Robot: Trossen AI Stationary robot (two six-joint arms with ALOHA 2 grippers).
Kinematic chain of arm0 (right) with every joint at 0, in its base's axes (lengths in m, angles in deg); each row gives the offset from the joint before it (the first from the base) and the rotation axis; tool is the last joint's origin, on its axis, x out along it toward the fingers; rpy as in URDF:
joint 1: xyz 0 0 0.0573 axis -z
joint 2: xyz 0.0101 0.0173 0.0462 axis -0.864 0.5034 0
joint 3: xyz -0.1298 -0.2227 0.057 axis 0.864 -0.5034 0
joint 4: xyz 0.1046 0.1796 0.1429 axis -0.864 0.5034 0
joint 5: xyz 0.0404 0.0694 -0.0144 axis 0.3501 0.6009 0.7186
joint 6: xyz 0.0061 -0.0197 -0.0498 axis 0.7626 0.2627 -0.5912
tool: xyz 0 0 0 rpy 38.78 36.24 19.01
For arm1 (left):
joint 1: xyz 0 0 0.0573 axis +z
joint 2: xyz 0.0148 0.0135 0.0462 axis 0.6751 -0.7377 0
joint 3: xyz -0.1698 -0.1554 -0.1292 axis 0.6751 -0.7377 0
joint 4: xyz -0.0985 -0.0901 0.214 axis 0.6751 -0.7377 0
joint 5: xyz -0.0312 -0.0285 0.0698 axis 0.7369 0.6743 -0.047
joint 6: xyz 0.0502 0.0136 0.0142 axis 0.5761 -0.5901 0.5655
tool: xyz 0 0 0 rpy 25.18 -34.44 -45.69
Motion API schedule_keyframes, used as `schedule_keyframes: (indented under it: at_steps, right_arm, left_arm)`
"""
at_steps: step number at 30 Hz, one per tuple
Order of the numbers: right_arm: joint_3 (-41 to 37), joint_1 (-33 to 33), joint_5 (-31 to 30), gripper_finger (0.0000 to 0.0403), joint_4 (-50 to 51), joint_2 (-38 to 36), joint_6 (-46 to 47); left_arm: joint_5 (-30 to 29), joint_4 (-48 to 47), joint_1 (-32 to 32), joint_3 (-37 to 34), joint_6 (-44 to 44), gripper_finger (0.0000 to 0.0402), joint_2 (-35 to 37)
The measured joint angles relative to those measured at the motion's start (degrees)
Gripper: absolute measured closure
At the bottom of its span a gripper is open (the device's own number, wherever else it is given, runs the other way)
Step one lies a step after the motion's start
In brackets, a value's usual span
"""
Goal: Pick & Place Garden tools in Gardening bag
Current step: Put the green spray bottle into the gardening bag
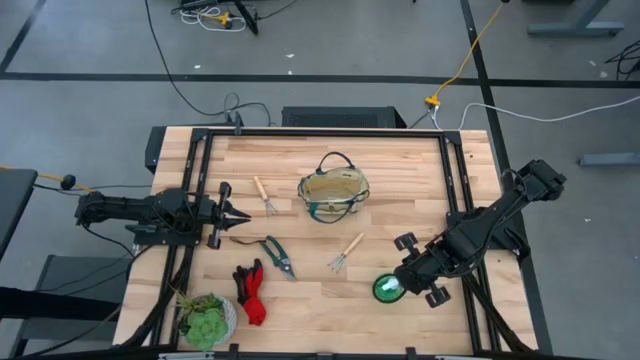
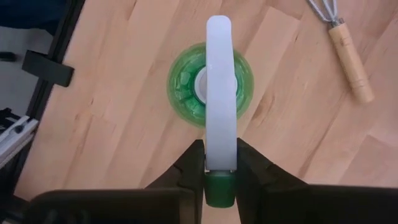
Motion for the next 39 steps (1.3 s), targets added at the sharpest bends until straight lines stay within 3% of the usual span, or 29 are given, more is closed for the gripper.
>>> schedule_keyframes:
  at_steps: [8,24,39]
  right_arm:
    - [2.2,0.1,0.4,0.0346,2.7,0.0,-0.1]
    - [21.1,4.8,-1.7,0.0348,14.5,0.0,0.3]
    - [23.1,12.5,-0.7,0.0348,15.7,0.0,2.3]
  left_arm:
    - [0.0,0.0,0.0,0.0,0.0,0.0360,0.0]
    - [0.0,0.0,0.0,0.0,0.0,0.0360,0.0]
    - [0.0,0.0,0.0,0.0,0.0,0.0360,0.0]
